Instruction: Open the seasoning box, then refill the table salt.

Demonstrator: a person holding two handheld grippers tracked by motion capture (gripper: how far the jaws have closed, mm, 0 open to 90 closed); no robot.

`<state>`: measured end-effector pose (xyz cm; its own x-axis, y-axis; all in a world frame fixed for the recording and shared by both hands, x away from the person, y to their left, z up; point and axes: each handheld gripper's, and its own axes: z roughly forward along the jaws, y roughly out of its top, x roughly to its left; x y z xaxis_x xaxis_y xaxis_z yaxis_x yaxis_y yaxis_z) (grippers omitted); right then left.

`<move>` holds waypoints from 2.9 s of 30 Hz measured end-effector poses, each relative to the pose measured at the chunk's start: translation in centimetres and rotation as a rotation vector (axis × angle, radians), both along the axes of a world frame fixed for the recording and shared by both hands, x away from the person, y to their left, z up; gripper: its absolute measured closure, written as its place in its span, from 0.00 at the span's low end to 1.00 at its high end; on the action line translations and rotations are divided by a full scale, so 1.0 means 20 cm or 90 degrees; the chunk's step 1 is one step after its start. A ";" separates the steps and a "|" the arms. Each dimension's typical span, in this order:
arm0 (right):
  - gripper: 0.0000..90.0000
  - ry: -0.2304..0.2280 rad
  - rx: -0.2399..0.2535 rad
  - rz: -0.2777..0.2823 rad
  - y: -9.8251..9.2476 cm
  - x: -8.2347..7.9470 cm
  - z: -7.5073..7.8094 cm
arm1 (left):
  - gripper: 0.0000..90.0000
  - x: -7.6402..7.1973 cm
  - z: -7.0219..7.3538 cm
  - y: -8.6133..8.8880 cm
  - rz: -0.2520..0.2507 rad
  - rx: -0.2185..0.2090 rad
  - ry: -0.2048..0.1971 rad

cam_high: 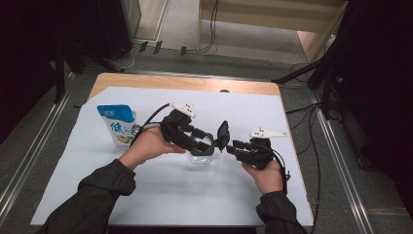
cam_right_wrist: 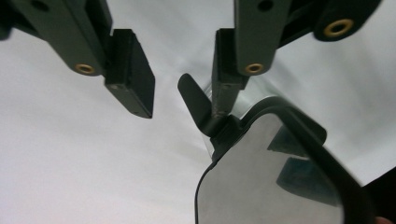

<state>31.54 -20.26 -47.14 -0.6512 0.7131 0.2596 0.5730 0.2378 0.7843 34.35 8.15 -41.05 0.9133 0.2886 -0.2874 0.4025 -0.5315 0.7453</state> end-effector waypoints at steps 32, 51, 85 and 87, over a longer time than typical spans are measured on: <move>0.54 -0.010 -0.033 0.023 -0.09 -0.12 0.00 | 0.39 -0.16 -0.11 0.41 0.109 -0.032 -0.003; 0.52 -0.021 -0.034 0.050 -0.06 -0.04 0.00 | 0.40 -0.24 -0.09 0.73 0.207 -0.038 -0.016; 0.53 -0.008 -0.047 0.055 -0.02 0.00 0.00 | 0.41 -0.26 -0.11 1.26 0.363 -0.023 -0.018; 0.53 -0.008 -0.049 0.053 -0.03 0.00 -0.01 | 0.41 -0.23 -0.12 1.27 0.365 -0.022 -0.023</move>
